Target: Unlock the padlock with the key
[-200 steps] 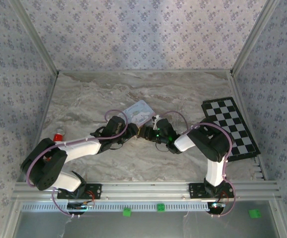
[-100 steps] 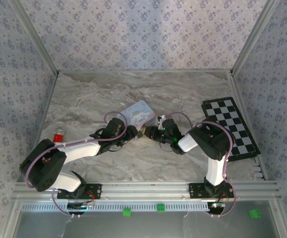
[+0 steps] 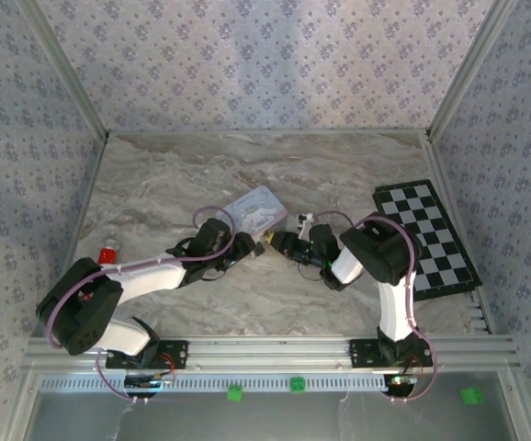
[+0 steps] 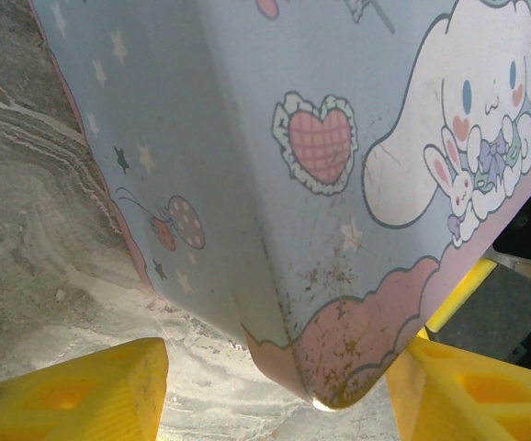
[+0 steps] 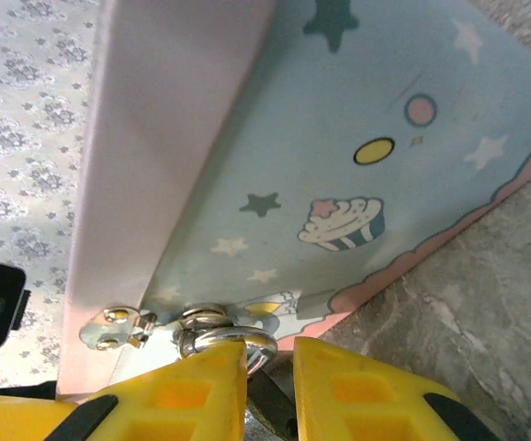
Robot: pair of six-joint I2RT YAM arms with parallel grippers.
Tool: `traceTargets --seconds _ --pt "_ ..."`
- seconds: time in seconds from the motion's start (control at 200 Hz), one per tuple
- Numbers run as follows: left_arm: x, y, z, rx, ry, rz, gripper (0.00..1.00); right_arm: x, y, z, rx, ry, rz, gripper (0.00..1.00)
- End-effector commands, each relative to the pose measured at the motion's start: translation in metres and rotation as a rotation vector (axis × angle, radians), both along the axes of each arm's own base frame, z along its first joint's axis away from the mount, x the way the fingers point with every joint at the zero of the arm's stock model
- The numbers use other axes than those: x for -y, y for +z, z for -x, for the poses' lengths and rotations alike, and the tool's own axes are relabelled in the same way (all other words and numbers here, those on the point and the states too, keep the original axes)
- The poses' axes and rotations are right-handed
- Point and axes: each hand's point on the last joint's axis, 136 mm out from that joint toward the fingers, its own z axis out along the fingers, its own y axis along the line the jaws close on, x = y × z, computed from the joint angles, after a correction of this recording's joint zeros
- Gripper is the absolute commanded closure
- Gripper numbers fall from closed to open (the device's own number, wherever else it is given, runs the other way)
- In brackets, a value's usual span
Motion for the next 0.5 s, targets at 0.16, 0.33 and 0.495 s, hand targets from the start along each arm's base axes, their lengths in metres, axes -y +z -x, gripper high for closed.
traceTargets --seconds 0.16,0.33,0.495 --pt "0.0 0.005 0.002 -0.001 0.005 0.012 0.36 0.01 -0.044 -0.001 -0.1 -0.029 0.086 0.75" --pt "0.003 0.01 0.001 0.004 -0.001 0.018 0.36 0.007 -0.052 0.001 -0.094 -0.023 0.126 0.74" --pt "0.003 0.012 0.0 0.006 -0.002 0.015 0.36 0.012 -0.054 0.001 -0.046 -0.023 0.179 0.75"
